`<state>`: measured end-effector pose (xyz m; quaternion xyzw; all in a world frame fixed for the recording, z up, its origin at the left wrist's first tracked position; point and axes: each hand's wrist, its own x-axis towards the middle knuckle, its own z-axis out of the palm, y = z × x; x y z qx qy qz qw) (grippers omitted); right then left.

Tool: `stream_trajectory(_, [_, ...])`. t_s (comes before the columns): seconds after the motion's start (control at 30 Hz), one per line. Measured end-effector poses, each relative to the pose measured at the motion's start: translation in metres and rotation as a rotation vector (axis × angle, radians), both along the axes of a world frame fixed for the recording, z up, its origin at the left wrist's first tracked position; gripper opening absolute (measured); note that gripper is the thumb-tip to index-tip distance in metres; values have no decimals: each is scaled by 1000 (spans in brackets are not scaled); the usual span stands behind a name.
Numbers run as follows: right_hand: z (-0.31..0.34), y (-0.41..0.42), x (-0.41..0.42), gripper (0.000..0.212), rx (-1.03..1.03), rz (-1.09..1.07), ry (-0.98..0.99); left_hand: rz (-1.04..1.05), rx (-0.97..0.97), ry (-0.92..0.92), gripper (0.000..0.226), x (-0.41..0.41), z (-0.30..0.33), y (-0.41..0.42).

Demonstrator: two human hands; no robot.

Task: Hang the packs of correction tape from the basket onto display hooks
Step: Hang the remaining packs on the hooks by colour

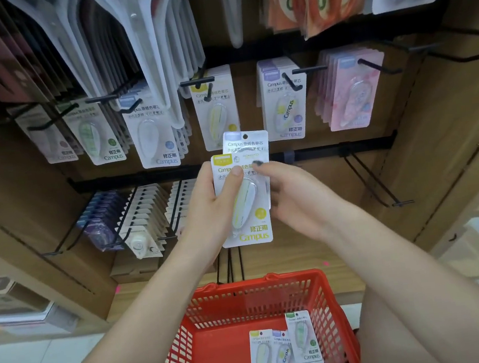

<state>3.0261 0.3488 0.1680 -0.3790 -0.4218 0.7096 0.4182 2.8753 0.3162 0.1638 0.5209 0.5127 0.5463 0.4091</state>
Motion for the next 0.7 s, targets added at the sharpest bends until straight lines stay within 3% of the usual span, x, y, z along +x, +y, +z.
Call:
stream_trajectory(0.17, [-10,-6,-12,30,9,-107,54,68,22,283,32,6,-1,-2])
stream_trajectory(0.37, [-2,-8,-10,29,-23,-203,74,-35,-92,284,60,0,0,-2])
stream_trajectory(0.47, [1,-9,-6,29,0,-197,81,-61,-103,143,42,-3,8,-6])
stream_trajectory(0.53, [3,-9,-3,30,48,-222,82,-38,-55,146,29,-7,15,-9])
stream_trajectory(0.7, [7,-12,13,34,112,-318,96,-48,23,71,22,-17,24,-12])
